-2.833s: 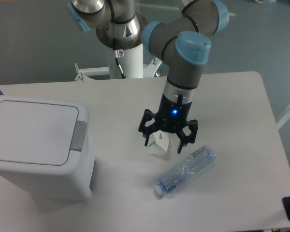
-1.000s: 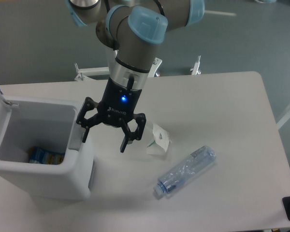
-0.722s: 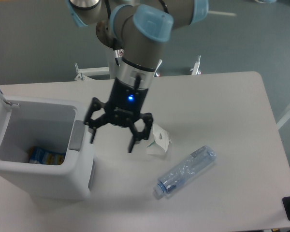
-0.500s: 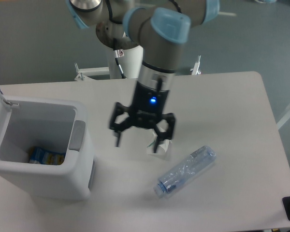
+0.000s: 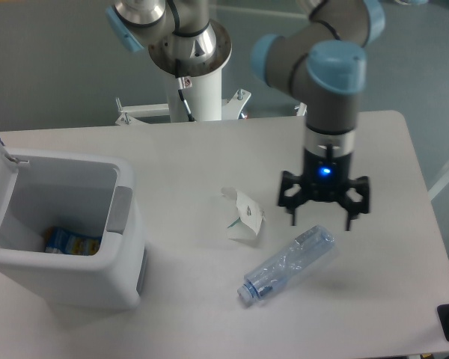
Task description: Open the trash can
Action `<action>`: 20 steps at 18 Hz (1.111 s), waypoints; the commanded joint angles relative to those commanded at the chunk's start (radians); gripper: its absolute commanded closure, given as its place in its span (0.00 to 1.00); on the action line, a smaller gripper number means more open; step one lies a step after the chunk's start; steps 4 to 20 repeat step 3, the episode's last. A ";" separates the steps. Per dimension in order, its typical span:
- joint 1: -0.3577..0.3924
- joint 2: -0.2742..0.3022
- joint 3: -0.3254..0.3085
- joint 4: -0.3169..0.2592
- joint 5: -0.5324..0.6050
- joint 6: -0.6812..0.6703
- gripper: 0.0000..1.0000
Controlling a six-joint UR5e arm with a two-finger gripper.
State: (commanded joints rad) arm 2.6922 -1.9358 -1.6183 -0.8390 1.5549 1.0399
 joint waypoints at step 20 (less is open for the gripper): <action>-0.012 -0.012 -0.011 0.000 0.045 0.003 0.00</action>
